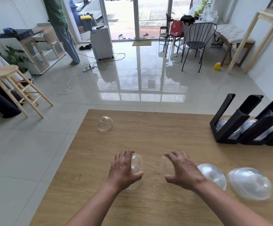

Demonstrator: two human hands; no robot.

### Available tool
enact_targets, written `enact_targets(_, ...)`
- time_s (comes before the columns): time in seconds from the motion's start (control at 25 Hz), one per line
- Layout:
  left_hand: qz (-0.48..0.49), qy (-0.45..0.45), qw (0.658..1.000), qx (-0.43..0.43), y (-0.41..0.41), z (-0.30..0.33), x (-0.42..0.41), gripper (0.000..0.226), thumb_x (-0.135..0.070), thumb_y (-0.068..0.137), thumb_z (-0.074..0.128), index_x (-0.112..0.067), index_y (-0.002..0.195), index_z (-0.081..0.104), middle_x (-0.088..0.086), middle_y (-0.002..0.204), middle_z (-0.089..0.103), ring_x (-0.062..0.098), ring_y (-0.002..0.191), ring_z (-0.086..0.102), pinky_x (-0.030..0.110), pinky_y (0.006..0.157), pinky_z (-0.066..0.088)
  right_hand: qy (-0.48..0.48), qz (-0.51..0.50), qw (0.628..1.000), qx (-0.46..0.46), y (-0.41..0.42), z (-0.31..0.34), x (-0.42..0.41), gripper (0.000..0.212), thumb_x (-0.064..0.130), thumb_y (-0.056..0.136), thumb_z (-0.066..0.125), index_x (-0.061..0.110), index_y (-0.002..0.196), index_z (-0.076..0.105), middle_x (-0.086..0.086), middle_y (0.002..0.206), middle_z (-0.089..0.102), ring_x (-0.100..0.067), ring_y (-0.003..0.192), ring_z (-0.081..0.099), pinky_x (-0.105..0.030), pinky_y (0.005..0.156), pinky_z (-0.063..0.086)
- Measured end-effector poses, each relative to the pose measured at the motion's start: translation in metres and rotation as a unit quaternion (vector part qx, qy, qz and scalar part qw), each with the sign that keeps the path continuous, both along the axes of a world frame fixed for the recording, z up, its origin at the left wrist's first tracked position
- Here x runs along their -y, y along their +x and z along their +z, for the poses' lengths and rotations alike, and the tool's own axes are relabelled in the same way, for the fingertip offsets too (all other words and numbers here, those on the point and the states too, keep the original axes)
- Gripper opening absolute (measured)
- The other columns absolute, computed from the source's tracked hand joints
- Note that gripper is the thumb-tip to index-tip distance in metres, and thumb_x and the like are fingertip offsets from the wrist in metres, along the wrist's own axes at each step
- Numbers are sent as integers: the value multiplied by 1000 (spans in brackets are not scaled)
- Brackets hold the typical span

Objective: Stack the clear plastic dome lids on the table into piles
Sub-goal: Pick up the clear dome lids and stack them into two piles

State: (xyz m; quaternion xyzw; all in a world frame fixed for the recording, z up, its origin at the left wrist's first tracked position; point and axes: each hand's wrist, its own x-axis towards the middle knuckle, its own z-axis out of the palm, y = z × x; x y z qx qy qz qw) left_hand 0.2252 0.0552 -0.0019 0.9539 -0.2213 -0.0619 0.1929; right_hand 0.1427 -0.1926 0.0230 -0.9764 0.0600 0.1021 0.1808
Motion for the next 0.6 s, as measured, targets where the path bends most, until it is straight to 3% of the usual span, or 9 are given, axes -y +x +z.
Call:
enact_targets(0.24,-28,-36,998,39,0,19,26,92,-70,63,71,-29,139,40,-10,133,48,13,121,42,36,95,49,-4,-25,998,58,4,29,19,86,52,71,71,34,147,34,5,148,40,-20,132,35,-38,104,42)
enact_targets(0.6,-142,-100,985,24,-40,29,122,94,-66,63,78,-26,139,41,-8,132,52,14,122,42,33,98,46,-12,-165,980,109,-65,64,113,86,49,72,75,31,147,36,3,143,45,-20,126,39,-39,104,44)
